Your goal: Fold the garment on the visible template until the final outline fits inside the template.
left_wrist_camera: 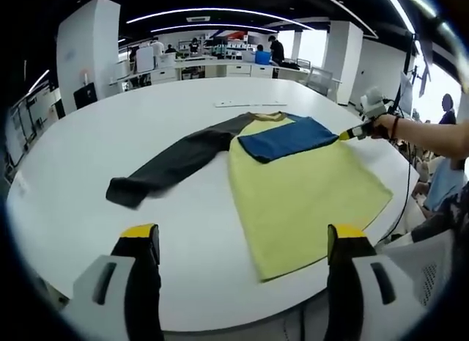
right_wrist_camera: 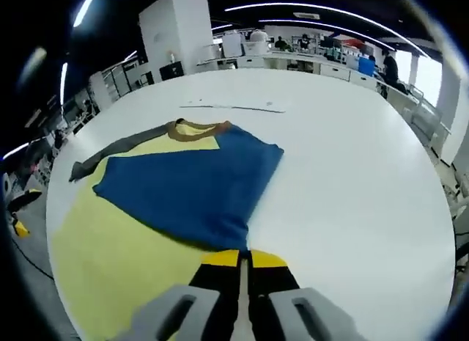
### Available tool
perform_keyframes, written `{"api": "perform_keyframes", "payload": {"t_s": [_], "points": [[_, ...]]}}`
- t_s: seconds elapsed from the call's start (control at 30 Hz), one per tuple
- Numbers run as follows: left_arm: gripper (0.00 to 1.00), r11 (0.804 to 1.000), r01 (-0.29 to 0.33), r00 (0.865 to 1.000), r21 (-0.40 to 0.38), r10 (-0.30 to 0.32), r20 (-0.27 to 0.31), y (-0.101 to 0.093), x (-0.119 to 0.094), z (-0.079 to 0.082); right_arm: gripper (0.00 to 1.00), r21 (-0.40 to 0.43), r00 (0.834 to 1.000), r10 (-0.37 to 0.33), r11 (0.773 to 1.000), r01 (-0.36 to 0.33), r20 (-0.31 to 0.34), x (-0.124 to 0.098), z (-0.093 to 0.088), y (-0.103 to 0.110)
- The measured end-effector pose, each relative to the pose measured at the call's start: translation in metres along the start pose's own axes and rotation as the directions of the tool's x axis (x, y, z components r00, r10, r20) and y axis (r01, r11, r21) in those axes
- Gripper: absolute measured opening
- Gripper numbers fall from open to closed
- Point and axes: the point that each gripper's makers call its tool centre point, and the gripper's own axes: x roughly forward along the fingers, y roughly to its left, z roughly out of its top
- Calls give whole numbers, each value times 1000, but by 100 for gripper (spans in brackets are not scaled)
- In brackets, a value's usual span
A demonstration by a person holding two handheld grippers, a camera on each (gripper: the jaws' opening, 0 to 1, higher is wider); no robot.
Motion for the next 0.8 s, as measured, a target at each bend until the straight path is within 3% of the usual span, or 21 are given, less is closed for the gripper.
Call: {"api": "perform_keyframes", "payload": {"t_s": [0.8], "points": [[93, 1000, -11, 1000, 7, 11, -8, 9, 5, 1, 0, -18, 998, -35, 999, 34, -47, -10, -10, -43]]}}
